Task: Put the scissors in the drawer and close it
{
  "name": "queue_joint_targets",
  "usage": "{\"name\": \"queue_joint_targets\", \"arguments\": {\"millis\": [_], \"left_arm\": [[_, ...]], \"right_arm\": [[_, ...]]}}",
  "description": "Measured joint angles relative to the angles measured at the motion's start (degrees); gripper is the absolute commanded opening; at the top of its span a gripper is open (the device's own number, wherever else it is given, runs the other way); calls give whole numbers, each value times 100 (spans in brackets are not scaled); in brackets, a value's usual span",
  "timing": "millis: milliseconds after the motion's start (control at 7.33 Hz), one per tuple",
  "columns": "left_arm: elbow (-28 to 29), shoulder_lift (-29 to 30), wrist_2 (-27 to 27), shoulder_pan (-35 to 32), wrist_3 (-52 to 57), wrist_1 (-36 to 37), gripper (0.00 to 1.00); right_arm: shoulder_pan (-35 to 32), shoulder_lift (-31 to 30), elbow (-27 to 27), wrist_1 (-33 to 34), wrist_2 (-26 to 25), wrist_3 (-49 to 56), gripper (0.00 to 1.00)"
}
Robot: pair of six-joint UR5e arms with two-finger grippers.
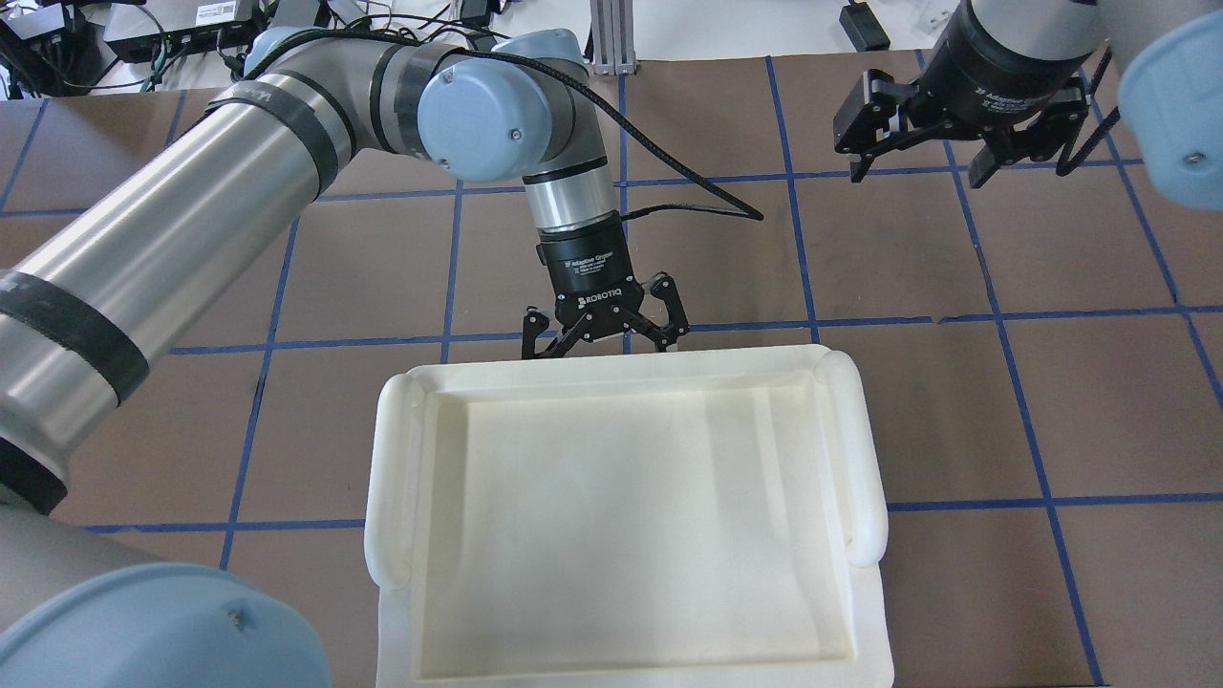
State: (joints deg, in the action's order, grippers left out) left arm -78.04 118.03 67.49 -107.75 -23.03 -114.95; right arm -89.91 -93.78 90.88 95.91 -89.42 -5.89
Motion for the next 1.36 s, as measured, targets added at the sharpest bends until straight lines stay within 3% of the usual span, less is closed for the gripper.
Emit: {"name": "queue_joint_targets", "arguments": {"millis": [409,682,955,1364], "left_arm": [[179,-283,137,180,8,118,100],[434,-658,698,610,578,285,100],[478,-1121,1454,1105,1541,823,100],[153,-1927,1716,1745,2605,1944,100]], "right_arm": [[0,-1,0,6,2,0,100],[0,0,0,7,2,0,100],[0,0,-5,7,-4,0,100],[0,-1,-1,5,-7,0,100]]}}
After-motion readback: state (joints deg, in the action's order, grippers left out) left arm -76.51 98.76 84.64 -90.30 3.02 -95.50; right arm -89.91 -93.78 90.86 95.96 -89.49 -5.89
